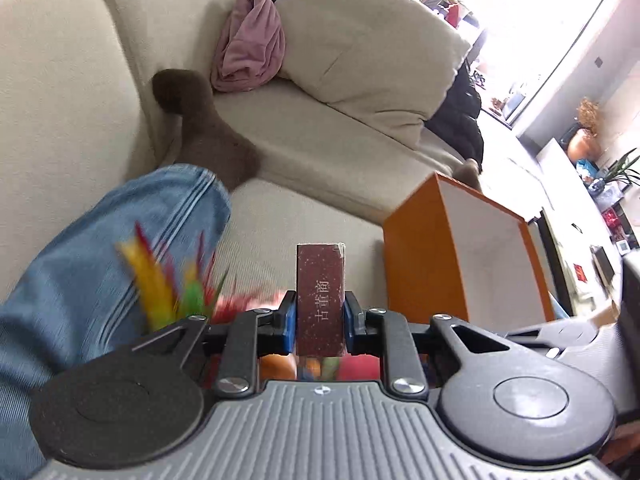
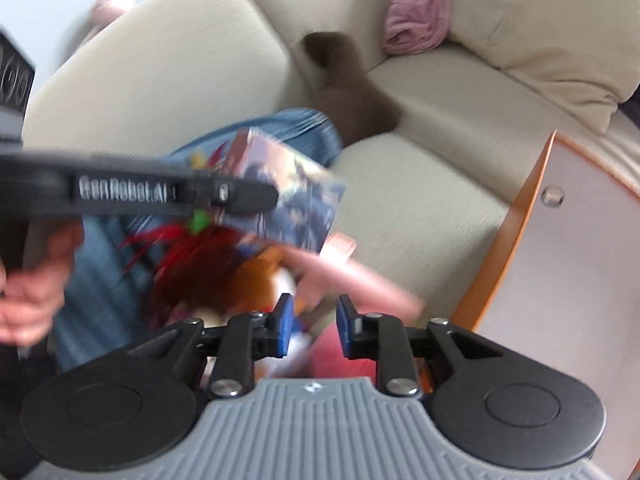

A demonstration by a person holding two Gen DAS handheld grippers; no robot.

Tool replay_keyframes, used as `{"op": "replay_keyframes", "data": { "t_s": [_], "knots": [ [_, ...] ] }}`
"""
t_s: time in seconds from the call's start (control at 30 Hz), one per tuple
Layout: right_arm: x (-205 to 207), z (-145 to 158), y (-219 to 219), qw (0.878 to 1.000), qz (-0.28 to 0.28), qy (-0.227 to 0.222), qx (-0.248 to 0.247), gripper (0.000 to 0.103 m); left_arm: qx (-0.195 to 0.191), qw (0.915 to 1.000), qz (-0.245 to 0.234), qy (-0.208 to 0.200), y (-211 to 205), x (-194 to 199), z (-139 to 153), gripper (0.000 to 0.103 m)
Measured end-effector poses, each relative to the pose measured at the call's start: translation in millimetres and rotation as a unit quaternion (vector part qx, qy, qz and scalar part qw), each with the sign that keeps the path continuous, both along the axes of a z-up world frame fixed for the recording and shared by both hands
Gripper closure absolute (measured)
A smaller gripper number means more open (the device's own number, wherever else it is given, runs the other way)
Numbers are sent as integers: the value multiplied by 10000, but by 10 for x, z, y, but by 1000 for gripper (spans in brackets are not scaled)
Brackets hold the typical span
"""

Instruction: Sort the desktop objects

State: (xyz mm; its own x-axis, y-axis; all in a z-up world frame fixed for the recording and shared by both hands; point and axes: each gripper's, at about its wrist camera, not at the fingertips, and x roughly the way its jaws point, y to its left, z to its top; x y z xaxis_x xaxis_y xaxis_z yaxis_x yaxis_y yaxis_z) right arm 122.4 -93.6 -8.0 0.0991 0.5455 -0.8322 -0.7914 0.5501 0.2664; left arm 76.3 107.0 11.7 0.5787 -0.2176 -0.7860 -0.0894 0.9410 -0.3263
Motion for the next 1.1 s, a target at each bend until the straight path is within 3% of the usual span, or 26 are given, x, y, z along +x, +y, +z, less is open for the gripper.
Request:
{"op": "replay_keyframes", "data": {
  "t_s": [0.17, 0.27, 0.3, 0.4, 0.57, 0.7, 0.8, 1.1],
  "knots": [
    [-542, -128, -84, 9996, 141, 31, -254, 77, 41, 9999, -119, 7, -47, -395, 68, 78],
    [-678, -316, -138, 9979, -82, 108, -633, 77, 33, 9996, -256, 75, -102, -578, 46, 78],
    [-717, -361, -180, 9974, -142, 70, -696, 81, 34, 9994, -318, 95, -126, -624, 32, 78],
    [-750, -504, -266, 9946, -462, 182, -911, 62, 45, 9984, -511, 248, -217, -718, -46, 78],
    [-731, -744, -362, 9894, -919, 497, -1013, 62, -3, 9963, -641, 564, -323, -826, -266, 78],
    [-685, -803, -358, 9888, -1151, 431, -843, 59, -7, 9951, -703, 690, -374, -836, -363, 78],
    [-671, -827, -310, 9885, -1237, 320, -811, 50, 8, 9952, -700, 684, -371, -874, -369, 78],
    [-652, -1071, -202, 9785, -1360, 752, -1355, 50, 30, 9971, -486, 578, -251, -921, -312, 78]
  ]
}}
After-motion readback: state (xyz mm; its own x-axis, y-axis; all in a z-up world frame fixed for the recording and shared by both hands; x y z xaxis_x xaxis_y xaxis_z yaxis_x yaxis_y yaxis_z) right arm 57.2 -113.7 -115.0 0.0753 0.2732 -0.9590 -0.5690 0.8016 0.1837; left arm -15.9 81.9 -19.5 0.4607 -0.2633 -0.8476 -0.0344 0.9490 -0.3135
